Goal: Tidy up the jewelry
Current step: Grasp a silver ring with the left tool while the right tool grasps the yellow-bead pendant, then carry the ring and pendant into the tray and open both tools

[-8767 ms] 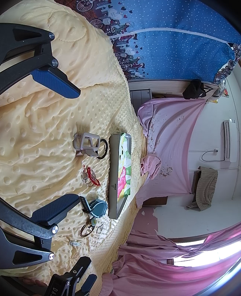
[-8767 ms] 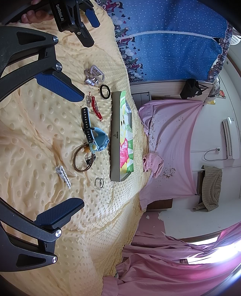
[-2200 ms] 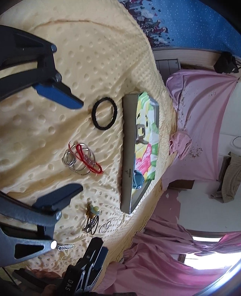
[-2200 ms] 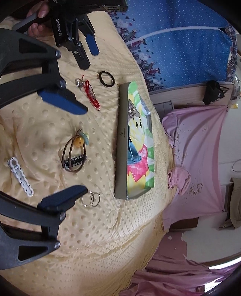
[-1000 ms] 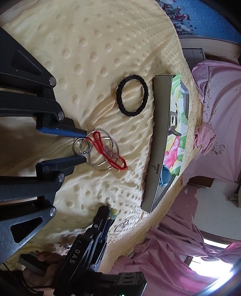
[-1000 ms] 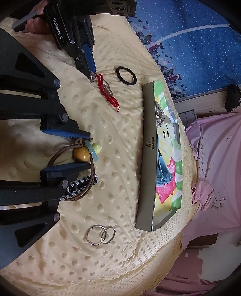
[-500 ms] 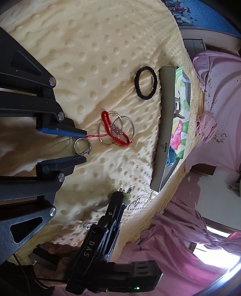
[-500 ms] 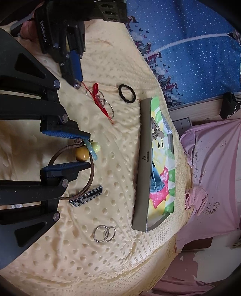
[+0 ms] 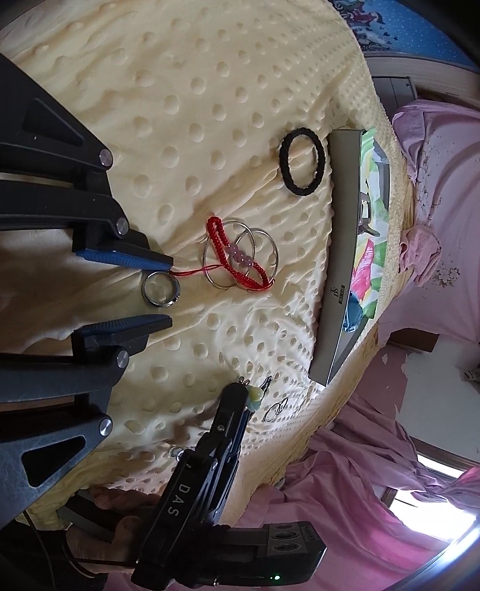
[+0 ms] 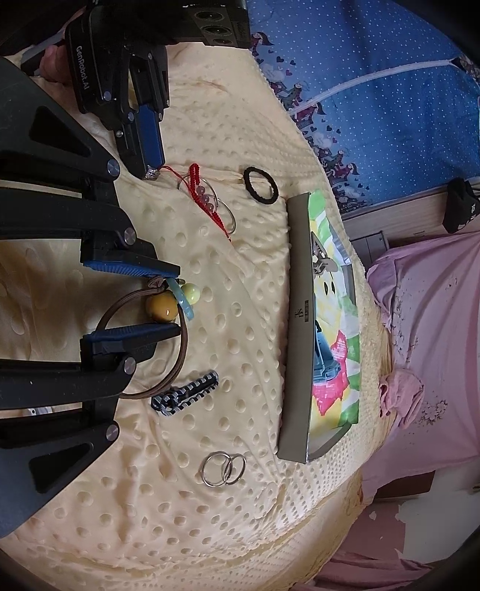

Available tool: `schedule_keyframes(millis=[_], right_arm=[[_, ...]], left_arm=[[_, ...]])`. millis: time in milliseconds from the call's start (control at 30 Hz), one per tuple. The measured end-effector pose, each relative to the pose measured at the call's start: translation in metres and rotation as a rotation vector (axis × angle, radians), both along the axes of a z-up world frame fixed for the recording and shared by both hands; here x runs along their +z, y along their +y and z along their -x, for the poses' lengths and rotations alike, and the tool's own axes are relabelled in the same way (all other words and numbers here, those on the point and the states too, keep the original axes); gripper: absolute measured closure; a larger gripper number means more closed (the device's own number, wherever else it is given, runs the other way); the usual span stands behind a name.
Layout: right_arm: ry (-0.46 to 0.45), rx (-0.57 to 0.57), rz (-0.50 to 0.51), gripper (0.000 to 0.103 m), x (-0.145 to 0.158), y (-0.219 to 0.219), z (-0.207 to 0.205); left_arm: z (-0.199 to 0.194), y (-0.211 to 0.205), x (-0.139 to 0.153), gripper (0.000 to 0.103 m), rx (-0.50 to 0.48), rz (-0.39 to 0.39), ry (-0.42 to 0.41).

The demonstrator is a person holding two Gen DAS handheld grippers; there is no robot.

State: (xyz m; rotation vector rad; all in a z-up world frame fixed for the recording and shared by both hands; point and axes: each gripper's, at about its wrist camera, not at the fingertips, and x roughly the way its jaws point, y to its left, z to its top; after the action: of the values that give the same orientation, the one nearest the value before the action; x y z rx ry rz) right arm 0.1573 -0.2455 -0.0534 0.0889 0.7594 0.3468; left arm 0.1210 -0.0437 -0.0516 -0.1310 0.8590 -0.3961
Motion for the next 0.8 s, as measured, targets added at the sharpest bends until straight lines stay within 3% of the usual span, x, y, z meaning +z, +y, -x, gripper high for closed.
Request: schedule_keyframes(millis=[267, 567, 800], right_arm=[[0.001, 0.016, 0.001, 0.081, 0.001, 0.003, 0.002], [-0.021, 0.028, -0.004, 0.081, 0.007, 0.003, 0.011], [-0.078, 0.005, -0.024, 0.081, 0.016, -0.003, 0.014]], left_arm=[[0.006, 0.000, 0.000, 0.084, 0.025, -0.009, 0.006], [0.021, -0.006, 0.008, 0.084, -0.028, 0.009, -0.011], [0.011, -0.005, 0.021, 0.084, 0.025, 0.032, -0.065]])
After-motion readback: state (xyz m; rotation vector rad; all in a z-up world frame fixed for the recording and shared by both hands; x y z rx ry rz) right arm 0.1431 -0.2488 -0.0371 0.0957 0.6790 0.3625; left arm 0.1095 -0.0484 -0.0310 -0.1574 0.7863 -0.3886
